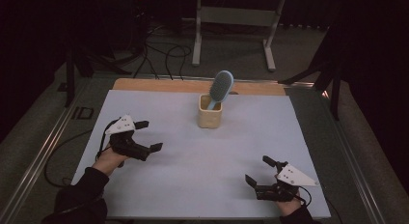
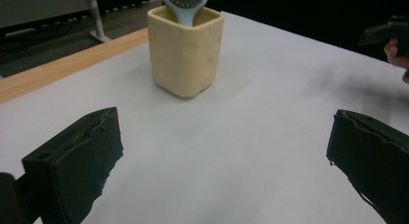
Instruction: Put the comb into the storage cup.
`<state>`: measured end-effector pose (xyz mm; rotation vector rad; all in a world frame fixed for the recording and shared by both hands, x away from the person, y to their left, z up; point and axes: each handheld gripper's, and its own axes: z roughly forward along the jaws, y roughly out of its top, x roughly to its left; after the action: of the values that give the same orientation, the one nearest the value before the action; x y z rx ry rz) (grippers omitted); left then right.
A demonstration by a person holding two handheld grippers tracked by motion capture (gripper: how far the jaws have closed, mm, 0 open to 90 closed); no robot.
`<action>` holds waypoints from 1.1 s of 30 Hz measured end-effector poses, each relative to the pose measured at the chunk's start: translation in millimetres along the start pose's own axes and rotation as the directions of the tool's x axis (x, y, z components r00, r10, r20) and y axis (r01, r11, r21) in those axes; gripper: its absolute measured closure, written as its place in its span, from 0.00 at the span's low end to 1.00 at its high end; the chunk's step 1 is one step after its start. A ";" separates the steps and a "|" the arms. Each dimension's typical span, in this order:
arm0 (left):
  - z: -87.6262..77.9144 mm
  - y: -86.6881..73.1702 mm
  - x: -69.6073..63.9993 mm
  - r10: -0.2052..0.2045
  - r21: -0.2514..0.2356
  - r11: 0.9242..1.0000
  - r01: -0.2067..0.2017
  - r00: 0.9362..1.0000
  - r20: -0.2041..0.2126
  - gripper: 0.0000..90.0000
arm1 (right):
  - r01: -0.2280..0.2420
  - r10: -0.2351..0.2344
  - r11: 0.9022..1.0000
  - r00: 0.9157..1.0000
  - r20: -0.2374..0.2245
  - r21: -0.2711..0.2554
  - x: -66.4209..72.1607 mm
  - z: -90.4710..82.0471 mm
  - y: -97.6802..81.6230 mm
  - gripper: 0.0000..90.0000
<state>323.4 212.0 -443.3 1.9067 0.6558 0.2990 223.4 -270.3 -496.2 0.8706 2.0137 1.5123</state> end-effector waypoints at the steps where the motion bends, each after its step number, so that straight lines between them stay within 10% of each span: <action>1: -3.0 -2.3 -0.9 -0.004 0.000 1.000 0.004 1.000 -0.002 0.00 | 0.001 -0.001 1.000 1.000 0.000 0.001 0.1 0.0 0.1 0.09; 33: -66.9 -65.5 -27.4 -0.043 0.023 0.999 0.046 0.992 -0.121 0.00 | 0.007 -0.007 1.000 1.000 -0.006 0.006 1.2 3.1 0.5 0.09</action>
<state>248.4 267.4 -472.0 1.9065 0.7853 0.3809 224.8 -267.2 -496.6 0.8615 2.0242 1.5071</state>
